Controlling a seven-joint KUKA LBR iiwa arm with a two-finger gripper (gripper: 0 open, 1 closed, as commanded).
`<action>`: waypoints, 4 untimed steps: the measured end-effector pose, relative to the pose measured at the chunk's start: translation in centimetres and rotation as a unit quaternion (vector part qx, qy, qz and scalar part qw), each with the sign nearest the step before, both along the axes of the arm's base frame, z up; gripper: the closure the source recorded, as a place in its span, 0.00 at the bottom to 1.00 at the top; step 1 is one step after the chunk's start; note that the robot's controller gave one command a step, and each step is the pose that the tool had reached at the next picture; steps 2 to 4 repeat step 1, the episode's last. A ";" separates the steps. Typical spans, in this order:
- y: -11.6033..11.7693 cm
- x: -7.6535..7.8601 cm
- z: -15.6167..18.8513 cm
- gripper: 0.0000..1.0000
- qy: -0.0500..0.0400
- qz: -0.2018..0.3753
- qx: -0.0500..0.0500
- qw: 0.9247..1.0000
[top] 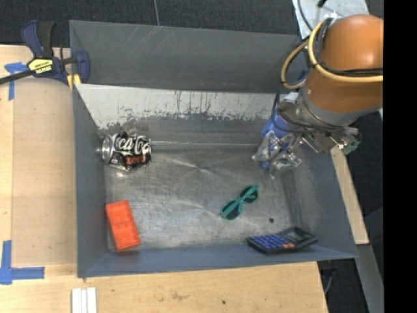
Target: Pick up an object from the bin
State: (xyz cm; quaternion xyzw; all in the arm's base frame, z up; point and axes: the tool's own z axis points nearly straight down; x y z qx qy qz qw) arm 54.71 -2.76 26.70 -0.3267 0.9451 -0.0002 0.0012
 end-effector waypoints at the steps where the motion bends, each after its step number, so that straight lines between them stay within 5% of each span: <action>1: 0.0 0.0 0.0 1.00 0.000 -0.001 0.000 1.000; 4: 0.0 0.0 0.0 1.00 0.000 -0.001 0.000 1.000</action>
Offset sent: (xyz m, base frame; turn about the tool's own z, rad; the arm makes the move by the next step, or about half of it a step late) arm 0.0000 0.0000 0.0000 0.0000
